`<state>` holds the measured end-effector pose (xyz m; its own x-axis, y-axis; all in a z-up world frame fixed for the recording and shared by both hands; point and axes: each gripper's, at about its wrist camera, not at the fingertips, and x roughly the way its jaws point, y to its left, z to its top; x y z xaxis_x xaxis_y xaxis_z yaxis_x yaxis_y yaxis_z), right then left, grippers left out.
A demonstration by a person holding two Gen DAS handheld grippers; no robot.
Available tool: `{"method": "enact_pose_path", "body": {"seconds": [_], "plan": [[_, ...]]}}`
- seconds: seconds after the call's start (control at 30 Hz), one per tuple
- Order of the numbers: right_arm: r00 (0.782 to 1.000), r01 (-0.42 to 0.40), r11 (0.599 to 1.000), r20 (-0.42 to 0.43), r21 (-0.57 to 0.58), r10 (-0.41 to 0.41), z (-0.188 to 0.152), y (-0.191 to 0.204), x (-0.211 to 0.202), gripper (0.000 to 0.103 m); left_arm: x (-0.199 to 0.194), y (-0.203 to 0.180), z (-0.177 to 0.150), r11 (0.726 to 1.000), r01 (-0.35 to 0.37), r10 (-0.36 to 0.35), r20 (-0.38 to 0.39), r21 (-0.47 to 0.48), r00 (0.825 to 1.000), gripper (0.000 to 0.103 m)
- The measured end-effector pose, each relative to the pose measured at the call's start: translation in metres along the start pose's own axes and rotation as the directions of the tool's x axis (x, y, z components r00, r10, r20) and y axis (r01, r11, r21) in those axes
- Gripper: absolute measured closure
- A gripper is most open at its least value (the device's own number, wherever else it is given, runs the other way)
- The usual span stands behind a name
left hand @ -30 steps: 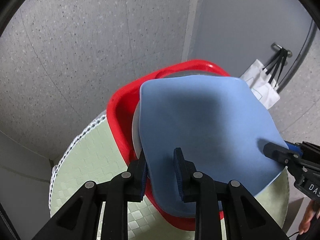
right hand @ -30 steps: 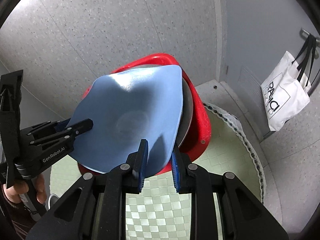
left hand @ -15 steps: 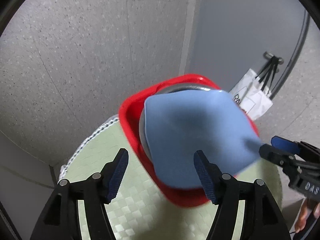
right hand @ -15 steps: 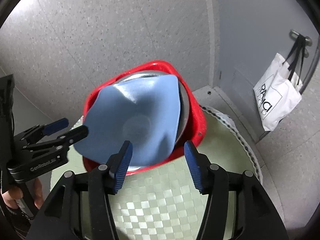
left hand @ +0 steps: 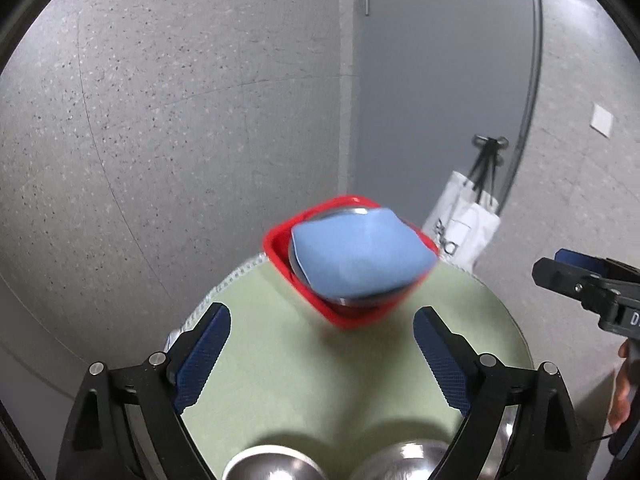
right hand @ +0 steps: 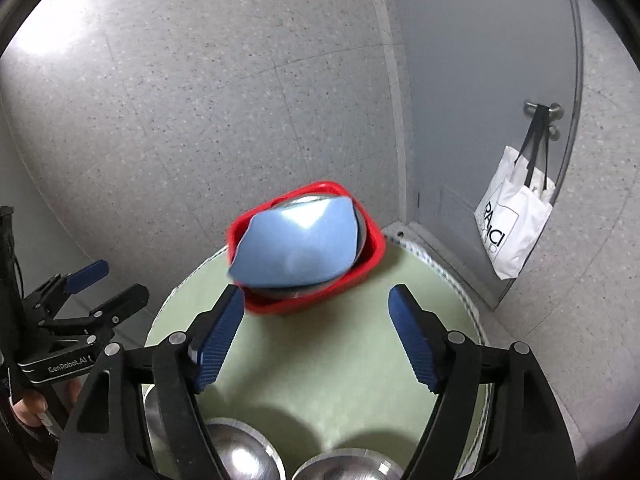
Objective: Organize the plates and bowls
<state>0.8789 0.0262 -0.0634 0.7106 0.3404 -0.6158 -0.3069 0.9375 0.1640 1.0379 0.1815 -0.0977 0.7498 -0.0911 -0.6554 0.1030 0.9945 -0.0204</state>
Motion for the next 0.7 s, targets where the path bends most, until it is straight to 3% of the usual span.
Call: {"method": "enact_pose_path", "body": {"seconds": [0.2,0.43,0.53,0.7], "plan": [[0.999,0.032,0.998,-0.009,0.048,-0.031,-0.058,-0.005,-0.028,0.027,-0.039,-0.015,-0.052,0.996,0.080,-0.077,-0.050,0.049,0.996,0.013],[0.990,0.123,0.987,-0.086,0.106,-0.115,-0.112,-0.043,-0.033,0.027,-0.034,-0.069,-0.090,0.972,0.175,-0.146,-0.181,0.158,0.973,0.013],[0.983,0.145,0.981,-0.136,0.132,-0.127,-0.136,-0.062,-0.030,0.027,-0.020,-0.087,-0.102,0.965,0.168,-0.116,-0.248,0.199,0.962,0.015],[0.968,0.149,0.969,-0.228,0.200,-0.102,-0.180,-0.092,-0.021,0.027,0.010,-0.112,-0.129,0.941,0.177,-0.062,-0.368,0.287,0.928,0.025]]}}
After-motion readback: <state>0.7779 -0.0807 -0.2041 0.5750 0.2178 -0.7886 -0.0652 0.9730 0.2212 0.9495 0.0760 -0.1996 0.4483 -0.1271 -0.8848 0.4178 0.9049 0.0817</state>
